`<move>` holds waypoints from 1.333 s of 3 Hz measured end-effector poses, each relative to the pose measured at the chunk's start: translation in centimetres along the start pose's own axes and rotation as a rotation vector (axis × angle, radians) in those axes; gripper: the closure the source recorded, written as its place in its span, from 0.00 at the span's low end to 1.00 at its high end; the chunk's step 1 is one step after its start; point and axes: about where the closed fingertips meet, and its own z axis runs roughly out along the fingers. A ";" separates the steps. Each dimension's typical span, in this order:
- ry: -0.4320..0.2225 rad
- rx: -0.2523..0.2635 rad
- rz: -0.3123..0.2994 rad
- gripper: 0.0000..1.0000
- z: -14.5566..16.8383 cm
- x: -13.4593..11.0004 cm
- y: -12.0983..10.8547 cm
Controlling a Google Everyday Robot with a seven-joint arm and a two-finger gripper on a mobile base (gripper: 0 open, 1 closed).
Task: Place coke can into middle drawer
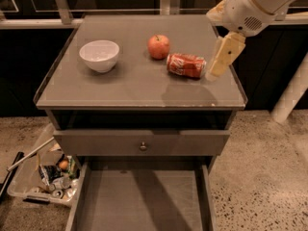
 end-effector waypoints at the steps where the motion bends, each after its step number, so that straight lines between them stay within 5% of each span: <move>1: -0.003 -0.022 0.005 0.00 2.3 -0.4 -1.5; 4: -0.016 -0.081 0.013 0.00 8.3 -1.8 -3.9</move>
Offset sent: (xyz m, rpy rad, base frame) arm 0.0751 0.0358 -0.0361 0.0211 0.0673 0.0313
